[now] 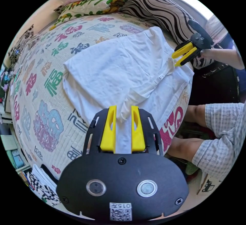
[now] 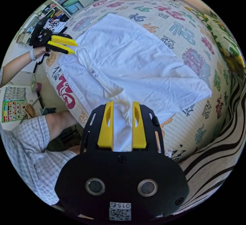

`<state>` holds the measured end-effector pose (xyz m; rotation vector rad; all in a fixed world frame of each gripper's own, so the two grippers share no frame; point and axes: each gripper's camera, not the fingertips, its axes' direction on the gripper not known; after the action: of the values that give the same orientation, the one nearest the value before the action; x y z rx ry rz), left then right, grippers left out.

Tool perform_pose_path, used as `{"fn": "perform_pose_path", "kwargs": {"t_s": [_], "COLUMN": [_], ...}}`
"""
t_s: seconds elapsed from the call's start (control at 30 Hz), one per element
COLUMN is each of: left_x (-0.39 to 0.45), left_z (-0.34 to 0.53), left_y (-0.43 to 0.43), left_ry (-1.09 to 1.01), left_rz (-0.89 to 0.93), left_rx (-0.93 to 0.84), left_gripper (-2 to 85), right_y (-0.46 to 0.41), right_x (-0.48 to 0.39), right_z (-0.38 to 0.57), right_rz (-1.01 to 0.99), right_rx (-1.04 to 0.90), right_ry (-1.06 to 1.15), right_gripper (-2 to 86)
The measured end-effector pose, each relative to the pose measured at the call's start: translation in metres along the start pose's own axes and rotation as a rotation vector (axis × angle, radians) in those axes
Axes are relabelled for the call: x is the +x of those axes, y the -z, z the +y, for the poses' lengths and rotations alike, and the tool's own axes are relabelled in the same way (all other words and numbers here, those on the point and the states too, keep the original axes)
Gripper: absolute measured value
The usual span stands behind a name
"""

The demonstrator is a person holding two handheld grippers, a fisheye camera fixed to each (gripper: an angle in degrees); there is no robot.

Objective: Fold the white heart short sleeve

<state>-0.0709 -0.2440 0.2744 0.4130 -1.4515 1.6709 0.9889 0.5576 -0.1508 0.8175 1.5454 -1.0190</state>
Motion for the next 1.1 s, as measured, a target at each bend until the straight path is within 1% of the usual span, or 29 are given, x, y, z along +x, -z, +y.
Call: {"fn": "perform_pose_path", "kwargs": {"t_s": [0.07,0.17,0.27,0.37,0.6,0.7,0.8,0.87,0.93,1.0,1.07,1.1], "left_x": [-0.008,-0.009,-0.006,0.002,0.009,0.005,-0.003,-0.013,-0.029,-0.057,-0.108,-0.122], "left_z": [-0.007,0.0,0.023,0.048,0.064,0.066,0.07,0.078,0.084,0.085,0.076,0.072], "left_y": [-0.013,-0.005,0.018,0.035,0.015,0.021,0.026,0.027,0.039,0.059,0.089,0.095], "left_ry": [-0.025,-0.056,-0.035,-0.008,0.046,0.022,0.009,0.014,0.052,0.162,0.365,0.411], "left_rz": [0.03,0.112,0.176,0.185,0.137,0.123,0.134,0.124,0.146,0.182,0.261,0.287], "left_rx": [-0.033,-0.035,0.002,0.026,-0.059,-0.068,-0.123,-0.224,-0.231,-0.176,0.005,0.063], "left_gripper": [5.7,0.8,-0.3,-0.6,-0.6,-0.4,0.5,1.9,3.3,6.4,8.6,9.0], "right_y": [-0.017,-0.014,-0.006,-0.006,-0.043,-0.044,-0.043,-0.042,-0.03,-0.01,0.016,0.022], "right_x": [0.007,0.01,0.016,0.016,0.031,0.045,0.068,0.094,0.12,0.157,0.217,0.232], "right_z": [0.0,0.015,0.039,0.062,0.082,0.09,0.103,0.115,0.124,0.132,0.142,0.144], "right_rz": [-0.039,-0.092,-0.173,-0.181,-0.188,-0.213,-0.291,-0.386,-0.431,-0.411,-0.376,-0.369], "right_rx": [-0.071,-0.046,-0.039,-0.06,-0.152,-0.162,-0.169,-0.186,-0.14,-0.052,0.11,0.161], "right_ry": [0.002,0.045,0.038,0.059,0.055,0.048,-0.019,-0.119,-0.196,-0.312,-0.495,-0.537], "right_gripper": [4.5,0.3,-0.5,-0.7,-0.6,-0.3,0.8,3.2,6.1,8.0,8.7,8.9]}}
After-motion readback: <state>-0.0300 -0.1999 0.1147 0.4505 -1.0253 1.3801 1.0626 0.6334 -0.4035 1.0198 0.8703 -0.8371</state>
